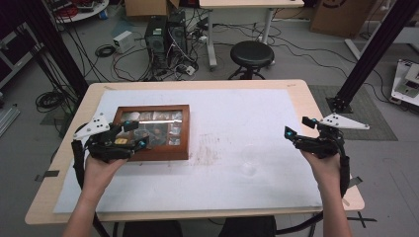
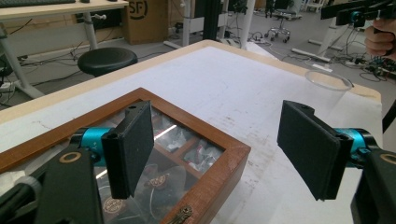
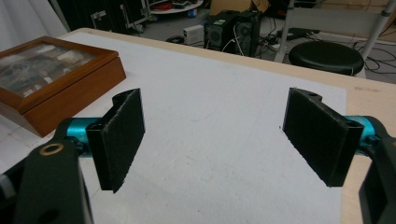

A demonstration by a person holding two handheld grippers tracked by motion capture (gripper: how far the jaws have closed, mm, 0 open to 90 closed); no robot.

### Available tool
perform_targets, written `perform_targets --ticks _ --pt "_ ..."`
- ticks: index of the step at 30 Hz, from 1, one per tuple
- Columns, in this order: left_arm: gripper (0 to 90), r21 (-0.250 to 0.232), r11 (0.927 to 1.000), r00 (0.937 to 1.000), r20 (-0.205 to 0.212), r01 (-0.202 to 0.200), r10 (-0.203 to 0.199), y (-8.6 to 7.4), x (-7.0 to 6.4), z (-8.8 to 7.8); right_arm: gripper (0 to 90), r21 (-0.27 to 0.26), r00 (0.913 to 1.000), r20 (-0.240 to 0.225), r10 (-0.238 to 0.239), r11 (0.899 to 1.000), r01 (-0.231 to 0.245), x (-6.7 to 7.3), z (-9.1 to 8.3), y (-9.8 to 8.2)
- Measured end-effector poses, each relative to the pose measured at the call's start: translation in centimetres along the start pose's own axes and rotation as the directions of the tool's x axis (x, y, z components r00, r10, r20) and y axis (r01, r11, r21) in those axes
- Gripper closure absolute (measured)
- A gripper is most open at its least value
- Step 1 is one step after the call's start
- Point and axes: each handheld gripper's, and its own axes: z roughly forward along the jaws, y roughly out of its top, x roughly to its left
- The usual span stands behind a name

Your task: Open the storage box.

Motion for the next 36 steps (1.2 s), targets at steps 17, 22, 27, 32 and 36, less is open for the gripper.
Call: perform_targets --ticks 17,22,27,32,36 --pt "26.3 0.012 0.9998 0.9999 -0.008 -0.015 0.015 0.0 0.0 0.0 21.5 0.007 0.9992 -0.021 -0.034 0.999 0.034 0.1 0.7 0.4" --pt "26.3 0.011 0.9996 0.9996 -0.01 -0.026 0.026 -0.3 0.1 -0.4 21.9 -0.003 0.9992 -0.009 -0.039 0.999 0.039 0.3 0.6 0.4" --pt "26.3 0.017 0.9995 0.9995 -0.011 -0.028 0.028 -0.5 0.5 -1.1 22.0 0.005 0.9994 -0.014 -0.032 0.999 0.032 0.2 0.8 0.3" --pt "26.3 0.005 0.9995 0.9989 -0.033 -0.033 0.033 -0.7 1.1 -2.6 21.9 0.005 0.9993 -0.023 -0.03 1.0 0.031 0.3 1.0 0.3" --pt "26.3 -0.001 0.9994 0.9977 -0.058 -0.034 0.034 -0.9 1.5 -3.7 21.9 -0.011 0.9988 -0.032 -0.037 0.999 0.037 0.5 1.2 0.5"
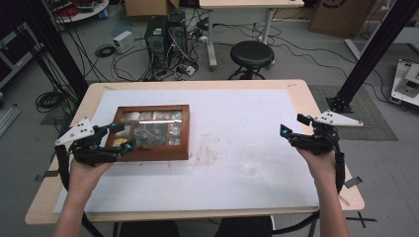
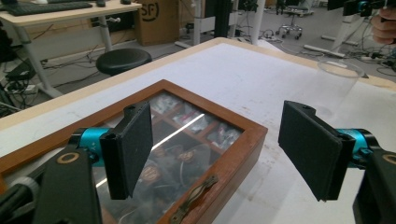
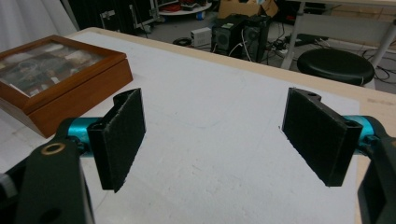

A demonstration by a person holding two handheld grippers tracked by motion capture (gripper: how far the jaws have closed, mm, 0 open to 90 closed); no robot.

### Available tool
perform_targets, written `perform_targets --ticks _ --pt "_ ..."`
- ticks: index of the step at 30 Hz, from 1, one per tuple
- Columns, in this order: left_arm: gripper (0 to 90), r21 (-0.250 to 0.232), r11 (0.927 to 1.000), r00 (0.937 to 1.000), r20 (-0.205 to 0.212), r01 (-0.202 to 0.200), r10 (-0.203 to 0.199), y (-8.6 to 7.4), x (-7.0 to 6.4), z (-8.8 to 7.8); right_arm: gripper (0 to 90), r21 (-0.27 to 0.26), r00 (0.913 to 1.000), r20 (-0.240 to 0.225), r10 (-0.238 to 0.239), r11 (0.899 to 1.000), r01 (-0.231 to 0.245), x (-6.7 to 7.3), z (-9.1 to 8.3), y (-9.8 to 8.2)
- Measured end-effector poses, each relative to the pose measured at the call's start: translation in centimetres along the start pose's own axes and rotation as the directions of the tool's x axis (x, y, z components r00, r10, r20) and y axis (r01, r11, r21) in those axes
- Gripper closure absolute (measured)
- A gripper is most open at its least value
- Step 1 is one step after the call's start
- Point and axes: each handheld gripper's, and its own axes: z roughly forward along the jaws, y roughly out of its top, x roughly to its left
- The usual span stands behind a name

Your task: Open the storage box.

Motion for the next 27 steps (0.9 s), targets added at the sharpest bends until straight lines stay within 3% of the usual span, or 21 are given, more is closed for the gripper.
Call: perform_targets --ticks 5,13,27 --pt "26.3 0.002 1.0 0.9997 -0.023 -0.003 0.003 -0.4 0.8 -1.1 21.9 0.008 0.9998 -0.013 -0.016 1.0 0.016 0.4 0.5 0.0" --pt "26.3 0.034 0.9989 0.9949 -0.096 0.034 -0.031 -3.4 2.6 -3.4 21.9 0.017 0.9996 -0.021 -0.018 1.0 0.018 0.6 0.7 -0.2" --pt "26.2 0.07 0.9925 0.985 -0.148 0.101 -0.09 -6.6 4.7 -4.9 21.9 0.01 0.9997 -0.012 -0.021 1.0 0.021 0.8 0.5 -0.1"
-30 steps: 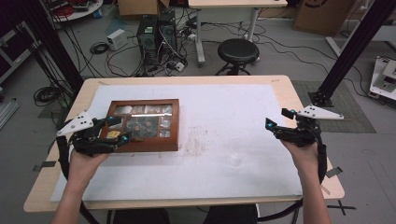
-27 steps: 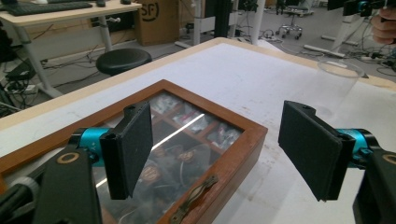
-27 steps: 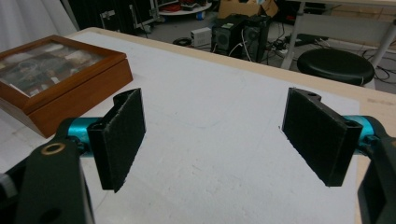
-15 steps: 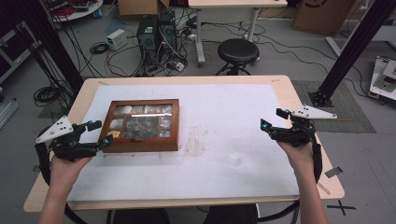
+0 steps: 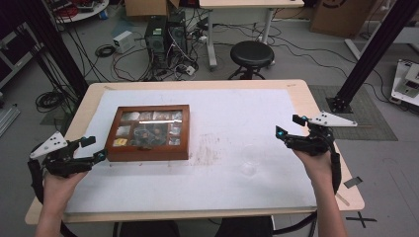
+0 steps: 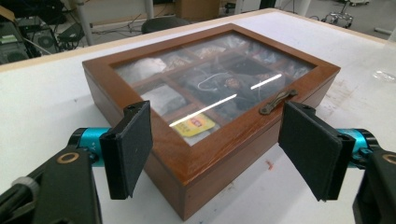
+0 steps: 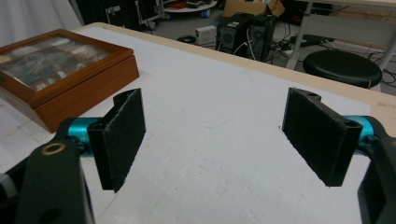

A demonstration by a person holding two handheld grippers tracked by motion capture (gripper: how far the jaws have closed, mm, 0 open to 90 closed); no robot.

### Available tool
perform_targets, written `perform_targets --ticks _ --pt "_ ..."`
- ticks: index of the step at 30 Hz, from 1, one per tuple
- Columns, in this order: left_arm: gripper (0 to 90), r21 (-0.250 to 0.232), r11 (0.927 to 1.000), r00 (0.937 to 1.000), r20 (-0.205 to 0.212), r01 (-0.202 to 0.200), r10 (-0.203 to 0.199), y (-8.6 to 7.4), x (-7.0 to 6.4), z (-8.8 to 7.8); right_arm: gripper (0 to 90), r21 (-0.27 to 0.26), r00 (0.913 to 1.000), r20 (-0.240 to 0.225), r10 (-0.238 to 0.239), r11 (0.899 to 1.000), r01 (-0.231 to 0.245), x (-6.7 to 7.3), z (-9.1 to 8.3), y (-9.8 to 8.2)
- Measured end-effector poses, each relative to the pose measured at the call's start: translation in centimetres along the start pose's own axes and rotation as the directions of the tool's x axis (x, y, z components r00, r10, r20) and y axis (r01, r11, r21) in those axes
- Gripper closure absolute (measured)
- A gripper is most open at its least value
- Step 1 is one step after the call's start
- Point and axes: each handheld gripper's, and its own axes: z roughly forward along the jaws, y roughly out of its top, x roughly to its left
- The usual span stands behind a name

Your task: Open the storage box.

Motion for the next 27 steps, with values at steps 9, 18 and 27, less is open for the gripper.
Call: perform_targets --ticks 9,18,27 --pt "26.0 0.061 0.9977 0.9994 -0.019 0.03 -0.028 -1.4 0.6 0.8 22.0 -0.011 0.9999 0.014 -0.002 1.0 0.002 -0.2 -0.3 0.0" --pt "26.9 0.114 0.9926 0.9984 -0.045 0.04 -0.035 -2.0 0.7 1.4 22.0 -0.019 0.9998 0.021 -0.001 1.0 0.001 -0.3 -0.6 0.0" --pt "29.7 0.179 0.9827 0.9967 -0.073 0.049 -0.037 -2.6 1.0 1.9 22.0 -0.02 0.9997 0.024 0.004 1.0 -0.004 -0.4 -0.6 0.0"
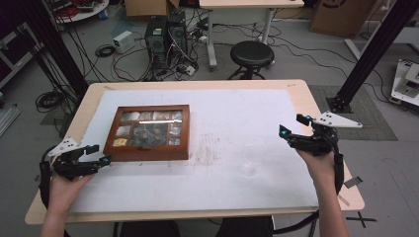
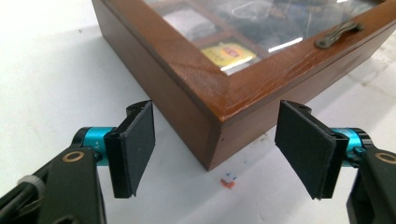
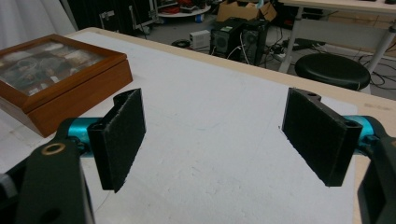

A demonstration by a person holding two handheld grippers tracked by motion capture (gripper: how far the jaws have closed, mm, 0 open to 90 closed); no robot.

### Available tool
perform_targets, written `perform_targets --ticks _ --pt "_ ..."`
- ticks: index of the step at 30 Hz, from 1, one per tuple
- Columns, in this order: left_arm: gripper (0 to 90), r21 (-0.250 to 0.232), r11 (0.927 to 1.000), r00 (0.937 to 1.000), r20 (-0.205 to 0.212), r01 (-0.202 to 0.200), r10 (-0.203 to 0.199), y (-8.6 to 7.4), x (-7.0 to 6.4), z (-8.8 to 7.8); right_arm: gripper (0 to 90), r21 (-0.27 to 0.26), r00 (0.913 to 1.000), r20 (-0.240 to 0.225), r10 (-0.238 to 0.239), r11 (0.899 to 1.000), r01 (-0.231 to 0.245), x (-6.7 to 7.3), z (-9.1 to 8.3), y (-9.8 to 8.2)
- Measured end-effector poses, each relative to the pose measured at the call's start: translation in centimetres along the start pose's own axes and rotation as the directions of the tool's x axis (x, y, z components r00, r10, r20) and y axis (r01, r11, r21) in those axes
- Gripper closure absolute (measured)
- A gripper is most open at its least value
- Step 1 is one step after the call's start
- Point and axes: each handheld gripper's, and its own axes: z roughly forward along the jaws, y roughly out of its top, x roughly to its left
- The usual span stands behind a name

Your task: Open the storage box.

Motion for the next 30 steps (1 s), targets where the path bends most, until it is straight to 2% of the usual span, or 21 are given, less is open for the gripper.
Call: perform_targets --ticks 11,13,17,23,30 --pt "32.4 0.021 0.9996 0.9995 -0.025 0.019 -0.019 -0.07 0.06 0.42 22.0 -0.002 1.0 0.005 -0.003 1.0 0.003 0.0 -0.16 0.05" --pt "32.5 0.032 0.9994 0.9996 -0.023 0.015 -0.014 -0.02 0.01 0.56 22.0 0.001 0.9999 0.012 -0.011 1.0 0.011 0.08 -0.15 0.09" --pt "33.0 0.033 0.9993 0.9996 -0.023 0.018 -0.017 0.02 0.0 0.54 22.0 -0.001 0.9998 0.011 -0.013 1.0 0.013 0.2 -0.16 0.16" --pt "33.3 0.029 0.9996 0.9994 -0.033 0.001 0.0 0.16 -0.22 0.54 22.0 -0.001 0.9998 0.014 -0.014 1.0 0.014 0.19 -0.21 0.18" --pt "33.4 0.033 0.9994 0.9996 -0.028 0.009 -0.008 0.18 -0.25 0.6 22.0 -0.001 0.9997 0.014 -0.018 1.0 0.018 0.28 -0.19 0.23"
